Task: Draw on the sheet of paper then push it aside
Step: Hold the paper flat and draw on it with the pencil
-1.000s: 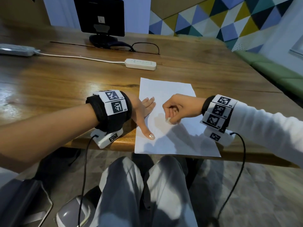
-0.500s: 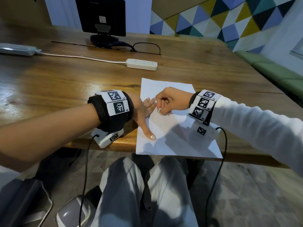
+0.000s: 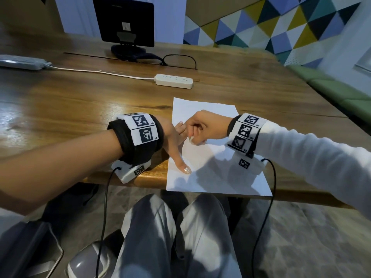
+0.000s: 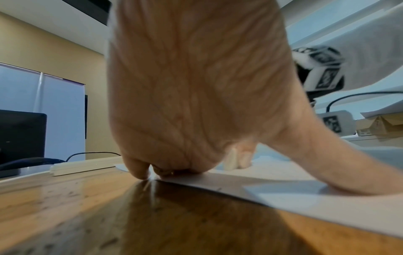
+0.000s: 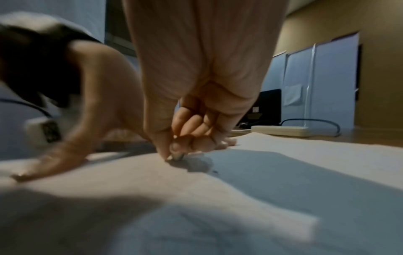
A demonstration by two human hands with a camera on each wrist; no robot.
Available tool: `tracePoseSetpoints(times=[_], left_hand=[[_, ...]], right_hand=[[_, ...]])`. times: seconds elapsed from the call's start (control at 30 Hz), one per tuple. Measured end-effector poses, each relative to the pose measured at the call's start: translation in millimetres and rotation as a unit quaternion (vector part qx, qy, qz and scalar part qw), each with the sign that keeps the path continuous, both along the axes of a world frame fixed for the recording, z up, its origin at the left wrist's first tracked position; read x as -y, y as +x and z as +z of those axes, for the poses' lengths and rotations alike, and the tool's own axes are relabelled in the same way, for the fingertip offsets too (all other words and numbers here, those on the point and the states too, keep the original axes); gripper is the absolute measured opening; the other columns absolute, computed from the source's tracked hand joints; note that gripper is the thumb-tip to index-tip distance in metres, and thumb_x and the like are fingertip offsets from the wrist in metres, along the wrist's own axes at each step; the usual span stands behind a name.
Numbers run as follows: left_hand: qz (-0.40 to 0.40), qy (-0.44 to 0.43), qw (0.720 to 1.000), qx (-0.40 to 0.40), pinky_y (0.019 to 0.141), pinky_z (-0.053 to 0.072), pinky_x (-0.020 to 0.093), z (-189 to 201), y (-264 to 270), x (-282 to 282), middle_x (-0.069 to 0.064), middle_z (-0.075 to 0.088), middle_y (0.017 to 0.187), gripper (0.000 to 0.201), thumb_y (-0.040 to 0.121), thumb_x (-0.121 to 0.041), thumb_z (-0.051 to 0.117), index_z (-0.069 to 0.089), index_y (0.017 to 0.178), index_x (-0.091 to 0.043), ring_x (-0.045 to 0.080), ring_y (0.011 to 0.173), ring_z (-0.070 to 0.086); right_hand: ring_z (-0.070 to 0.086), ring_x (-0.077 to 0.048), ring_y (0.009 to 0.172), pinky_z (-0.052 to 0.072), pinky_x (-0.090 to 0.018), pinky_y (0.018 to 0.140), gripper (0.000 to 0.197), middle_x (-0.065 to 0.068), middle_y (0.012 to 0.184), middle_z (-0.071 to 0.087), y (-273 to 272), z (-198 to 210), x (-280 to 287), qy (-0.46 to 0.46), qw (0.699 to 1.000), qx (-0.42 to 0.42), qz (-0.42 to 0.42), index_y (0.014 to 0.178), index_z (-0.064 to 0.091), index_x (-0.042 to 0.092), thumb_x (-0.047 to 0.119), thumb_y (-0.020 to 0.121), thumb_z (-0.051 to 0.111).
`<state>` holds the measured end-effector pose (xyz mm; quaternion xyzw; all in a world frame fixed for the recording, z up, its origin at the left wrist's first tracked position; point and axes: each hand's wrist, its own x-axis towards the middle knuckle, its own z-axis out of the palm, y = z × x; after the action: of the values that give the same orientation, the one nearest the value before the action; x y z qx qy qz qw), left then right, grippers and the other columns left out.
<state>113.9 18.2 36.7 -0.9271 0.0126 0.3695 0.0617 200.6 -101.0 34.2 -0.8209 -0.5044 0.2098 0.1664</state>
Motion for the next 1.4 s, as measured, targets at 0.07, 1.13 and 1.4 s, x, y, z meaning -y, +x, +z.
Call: tracePoseSetpoints(times=[0.07, 1.13, 1.4], left_hand=[[-0.004, 0.002, 1.000, -0.001, 0.117, -0.001, 0.041, 1.8, -1.2, 1.7, 0.005, -0.033, 0.153, 0.127, 0.072, -0.070, 0.059, -0.031, 0.143, -0.017, 0.026, 0.145, -0.017], [0.094, 0.022, 0.961, 0.258, 0.118, -0.007, 0.039, -5.5, -39.9, 24.2, 0.016, -0.034, 0.150, 0.087, 0.095, -0.061, 0.018, -0.022, 0.146, -0.003, 0.028, 0.140, -0.030], [-0.069, -0.017, 0.997, 0.032, 0.117, -0.006, 0.044, -2.5, 9.2, 33.8, 0.007, -0.037, 0.150, 0.112, 0.084, -0.068, 0.044, -0.028, 0.145, -0.008, 0.022, 0.142, -0.028]], right_hand=[[0.057, -0.005, 0.045, 0.053, -0.025, 0.056, 0.020, 0.008, 0.050, 0.059, -3.4, 2.3, 2.3, -0.024, 0.999, -0.035, 0.028, 0.069, 0.059, 0.013, -0.002, 0.076, 0.070], [0.060, -0.006, 0.058, 0.050, -0.027, 0.060, 0.010, 0.002, 0.065, 0.068, 18.9, -2.8, 90.1, 0.123, 0.968, -0.109, -0.192, 0.082, 0.064, 0.005, 0.004, 0.078, 0.073], [0.053, 0.005, 0.049, 0.041, -0.010, 0.058, 0.017, 0.006, 0.061, 0.059, -0.6, -3.4, 60.7, 0.014, 0.998, -0.002, -0.055, 0.073, 0.062, 0.014, -0.001, 0.075, 0.071]])
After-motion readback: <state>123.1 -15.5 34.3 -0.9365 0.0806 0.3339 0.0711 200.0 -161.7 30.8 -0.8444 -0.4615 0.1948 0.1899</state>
